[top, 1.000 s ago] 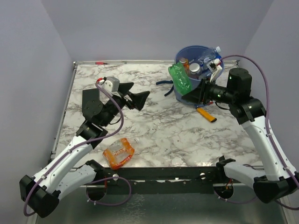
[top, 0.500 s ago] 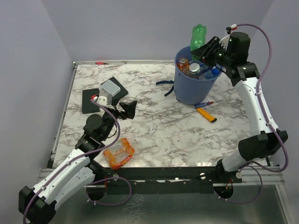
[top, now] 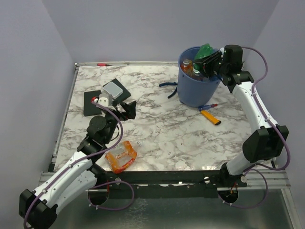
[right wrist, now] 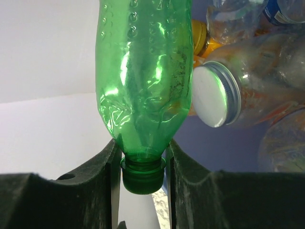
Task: Put the plastic bottles in the bin
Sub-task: Place the plastic bottle in the trash bin.
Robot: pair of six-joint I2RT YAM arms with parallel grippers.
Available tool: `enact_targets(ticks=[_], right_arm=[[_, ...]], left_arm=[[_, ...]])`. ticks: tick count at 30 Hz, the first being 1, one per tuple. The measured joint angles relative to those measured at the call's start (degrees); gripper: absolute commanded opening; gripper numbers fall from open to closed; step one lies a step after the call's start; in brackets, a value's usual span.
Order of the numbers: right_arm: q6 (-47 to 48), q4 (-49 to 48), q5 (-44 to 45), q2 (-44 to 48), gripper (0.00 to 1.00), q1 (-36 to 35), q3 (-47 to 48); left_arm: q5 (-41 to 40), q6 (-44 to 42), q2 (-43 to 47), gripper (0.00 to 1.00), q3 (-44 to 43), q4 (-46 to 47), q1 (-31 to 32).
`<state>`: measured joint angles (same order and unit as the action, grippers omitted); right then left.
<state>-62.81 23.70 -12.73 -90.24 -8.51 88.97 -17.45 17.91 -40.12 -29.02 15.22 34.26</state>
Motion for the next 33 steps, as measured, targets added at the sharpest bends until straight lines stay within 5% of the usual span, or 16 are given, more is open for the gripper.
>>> enact_targets(ticks=[8, 13, 24, 33], right_arm=[[-3.2, -2.2, -0.2, -3.8, 0.52, 0.0, 1.7], [-3.2, -1.5, -0.3, -5.6, 0.67, 0.0, 3.7], [4.0, 3.6, 0.2, -3.1, 0.70, 0.0, 7.5], [17.7, 8.2, 2.7, 9.6, 0.69, 0.0, 4.0]], left_arm=[[-0.2, 0.4, 0.6, 0.99, 0.0, -0.4, 0.0], [-0.2, 0.7, 0.4, 0.99, -0.2, -0.6, 0.0], [-0.2, 1.1, 0.0, 0.99, -0.2, -1.2, 0.0], [-1.2, 1.2, -0.8, 0.99, -0.3, -1.9, 0.0]])
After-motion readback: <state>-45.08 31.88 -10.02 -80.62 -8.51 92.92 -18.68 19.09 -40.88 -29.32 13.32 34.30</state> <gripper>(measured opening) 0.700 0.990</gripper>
